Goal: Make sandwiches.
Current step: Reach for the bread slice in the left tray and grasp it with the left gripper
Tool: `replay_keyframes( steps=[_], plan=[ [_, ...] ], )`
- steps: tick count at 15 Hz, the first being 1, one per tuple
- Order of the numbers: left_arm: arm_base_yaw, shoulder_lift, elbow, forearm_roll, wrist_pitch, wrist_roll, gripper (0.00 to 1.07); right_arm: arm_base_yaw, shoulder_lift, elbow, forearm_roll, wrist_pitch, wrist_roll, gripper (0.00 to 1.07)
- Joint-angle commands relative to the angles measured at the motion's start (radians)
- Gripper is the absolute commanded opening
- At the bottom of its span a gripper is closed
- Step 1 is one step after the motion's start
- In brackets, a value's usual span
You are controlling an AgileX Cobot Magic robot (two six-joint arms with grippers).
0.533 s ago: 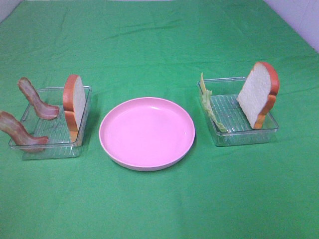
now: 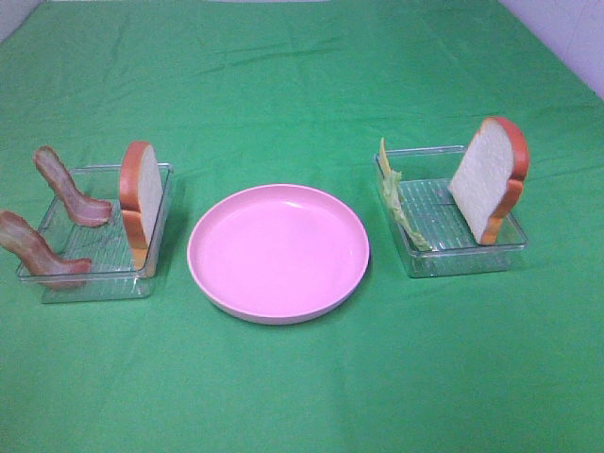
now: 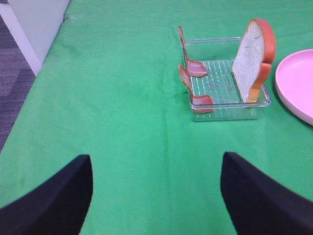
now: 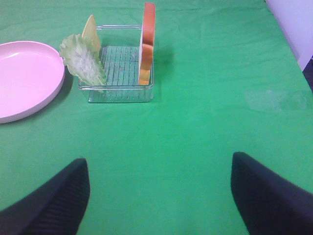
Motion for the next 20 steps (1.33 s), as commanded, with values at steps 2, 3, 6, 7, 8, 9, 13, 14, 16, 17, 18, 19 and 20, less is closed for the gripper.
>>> replay_keyframes(
  steps=[2,3,6,7,8,9,13,14,16,17,18,19,20],
  plan=[
    [-0.004,-0.021,0.002,-0.005,-0.008,-0.001,0.70,-0.005,-0.004,0.000,0.001,-0.012,-0.011,0.76],
    [-0.004,-0.021,0.002,-0.005,-0.008,-0.001,0.70,-0.005,-0.004,0.000,0.001,-0.012,-0.011,0.76],
    [-0.004,-0.021,0.002,-0.005,-0.008,-0.001,0.70,-0.005,-0.004,0.000,0.001,-0.012,-0.011,0.76],
    [-0.004,-0.021,0.002,-0.005,-0.008,-0.001,0.70,-0.005,-0.004,0.000,0.001,-0.012,-0.011,0.76],
    [-0.004,-0.021,0.002,-0.005,-0.008,-0.001,0.70,-0.005,-0.004,0.000,0.001,-0.012,-0.011,0.76],
    [-0.004,-0.021,0.002,-0.005,-0.008,-0.001,0.70,-0.005,-0.004,0.000,0.001,-0.012,-0.011,0.76],
    [-0.004,-0.021,0.002,-0.005,-0.008,-0.001,0.70,-0.005,-0.004,0.000,0.001,-0.012,-0.011,0.76],
    [-0.004,-0.021,0.002,-0.005,-0.008,-0.001,0.70,-0.005,-0.004,0.000,0.001,-0.012,-0.011,0.76],
    [-0.004,-0.021,0.002,-0.005,-0.008,-0.001,0.70,-0.005,-0.004,0.000,0.001,-0.012,-0.011,0.76],
    [-0.004,-0.021,0.002,-0.005,-0.008,-0.001,0.70,-0.005,-0.004,0.000,0.001,-0.012,-0.011,0.76],
    [-0.004,-0.021,0.002,-0.005,-0.008,-0.001,0.70,-0.005,-0.004,0.000,0.001,-0.012,-0.011,0.76],
    [-0.004,-0.021,0.002,-0.005,-0.008,-0.001,0.70,-0.005,-0.004,0.000,0.001,-0.012,-0.011,0.76],
    [-0.004,-0.021,0.002,-0.005,-0.008,-0.001,0.70,-0.005,-0.004,0.000,0.001,-0.012,-0.011,0.76]
  ],
)
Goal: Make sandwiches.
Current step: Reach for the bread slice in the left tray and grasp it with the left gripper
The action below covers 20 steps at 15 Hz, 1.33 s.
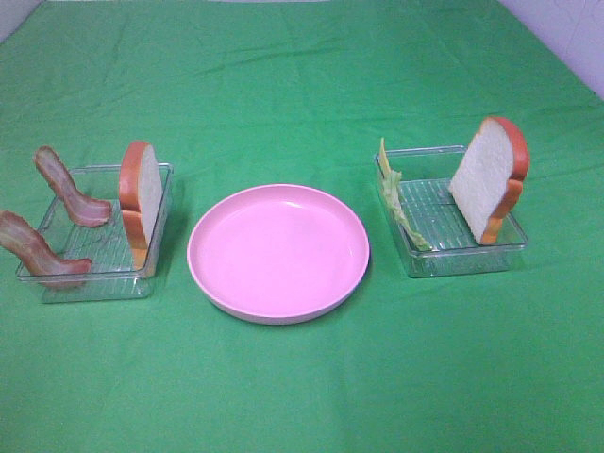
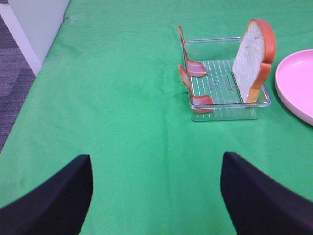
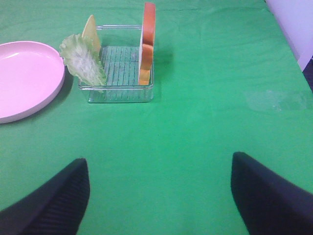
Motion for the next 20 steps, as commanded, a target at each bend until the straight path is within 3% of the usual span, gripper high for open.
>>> replay_keyframes(
  steps=[1,8,12,14,17,19,20],
  plan=[
    [-0.004,-0.021,0.002,-0.005,-0.008,-0.001,0.70,-0.005,-0.004,0.000,0.001,-0.012,-0.011,0.76],
    [-0.004,0.003,-0.018,0.000,-0.036,-0.001,0.70,-0.005,-0.004,0.000,0.001,-0.012,-0.011,0.76],
    [-0.004,0.168,-0.079,-0.044,-0.182,-0.008,0.70,-0.005,-0.004,0.000,0.001,-0.012,-0.011,0.76],
    [-0.004,0.480,-0.206,-0.099,-0.204,-0.008,0.70,-0.005,-0.004,0.000,0.001,-0.012,-0.011,0.76],
    [-0.004,0.675,-0.298,-0.137,-0.184,-0.008,0.70,-0.005,-0.004,0.000,0.001,-0.012,-0.011,0.76],
    [-0.004,0.910,-0.414,-0.246,-0.123,0.002,0.70,-0.005,-0.004,0.000,0.001,-0.012,-0.011,0.76],
    [-0.006,1.048,-0.494,-0.289,-0.082,0.038,0.70,-0.005,-0.004,0.000,0.001,-0.012,-0.011,0.76]
  ],
)
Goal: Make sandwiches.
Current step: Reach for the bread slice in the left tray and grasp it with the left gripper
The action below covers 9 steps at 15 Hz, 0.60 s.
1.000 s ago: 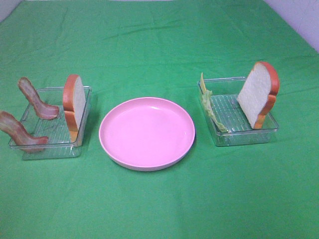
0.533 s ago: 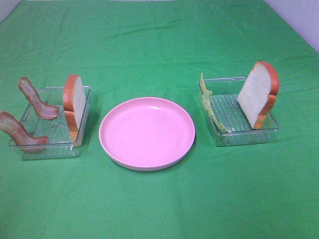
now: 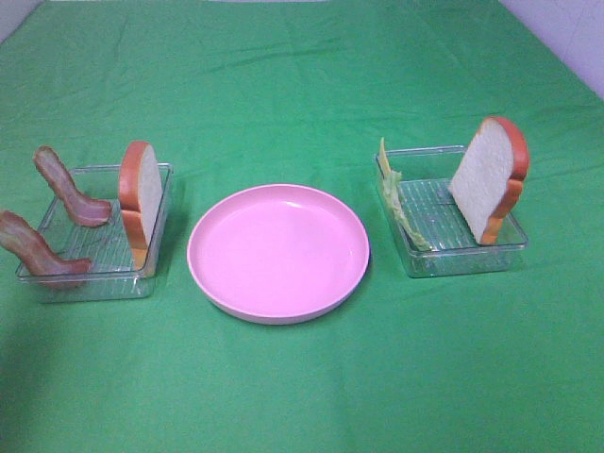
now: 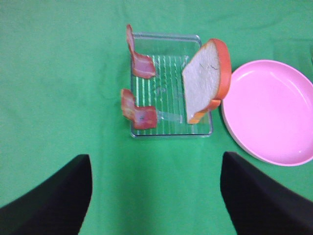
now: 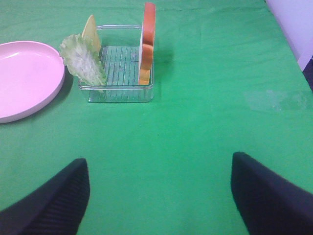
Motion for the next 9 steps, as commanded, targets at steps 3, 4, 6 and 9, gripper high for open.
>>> replay_keyframes(
  steps=[3,4,6,9],
  plan=[
    [-0.006,0.323,-0.187,-0.056,0.109,0.048,0.70,-0.005,-0.004,0.000,0.001,-0.012,-0.011,0.76],
    [-0.006,0.403,-0.239,-0.058,0.139,0.048,0.70,-0.005,-0.004,0.000,0.001,-0.012,-0.011,0.76],
    [-0.043,0.552,-0.354,-0.046,0.163,0.033,0.70,-0.005,-0.004,0.000,0.001,-0.012,-0.011,0.76],
    [-0.159,0.664,-0.453,0.016,0.163,-0.054,0.70,-0.005,-0.004,0.000,0.001,-0.012,-0.011,0.76]
  ],
)
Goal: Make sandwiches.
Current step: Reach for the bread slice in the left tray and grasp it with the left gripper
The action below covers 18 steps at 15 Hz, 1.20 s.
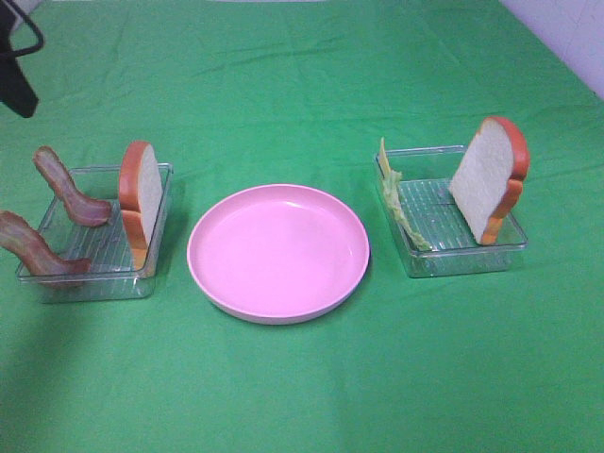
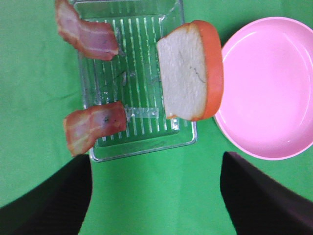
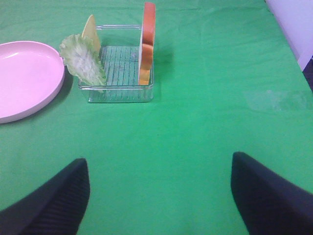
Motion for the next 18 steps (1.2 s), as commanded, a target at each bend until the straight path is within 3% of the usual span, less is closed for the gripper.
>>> replay_keyframes(
  steps=[1,2,3,5,8,13,18],
  plan=[
    [-0.137,0.095,-0.088,0.108,0.030,-0.149,0.70,-0.005,-0.004,0.000,0.001,-0.012,-0.011,0.76],
    [-0.202,0.141,-0.118,0.173,0.051,-0.219,0.70,-0.005,-0.004,0.000,0.001,-0.012,-0.011,0.76],
    [-0.202,0.141,-0.118,0.173,0.051,-0.219,0.70,-0.005,-0.004,0.000,0.001,-0.012,-0.011,0.76],
    [-0.294,0.216,-0.161,0.219,0.061,-0.297,0.70,-0.005,-0.004,0.000,0.001,-0.012,-0.011,0.76],
    [-0.315,0.296,-0.175,0.217,0.038,-0.335,0.70,-0.005,-0.004,0.000,0.001,-0.012,-0.011,0.76],
    [-0.315,0.369,-0.177,0.225,-0.101,-0.335,0.70,-0.005,-0.004,0.000,0.001,-0.012,-0.011,0.76],
    [-0.315,0.429,-0.177,0.264,-0.117,-0.335,0.69,-0.005,-0.004,0.000,0.001,-0.012,-0.011,0.76]
  ],
)
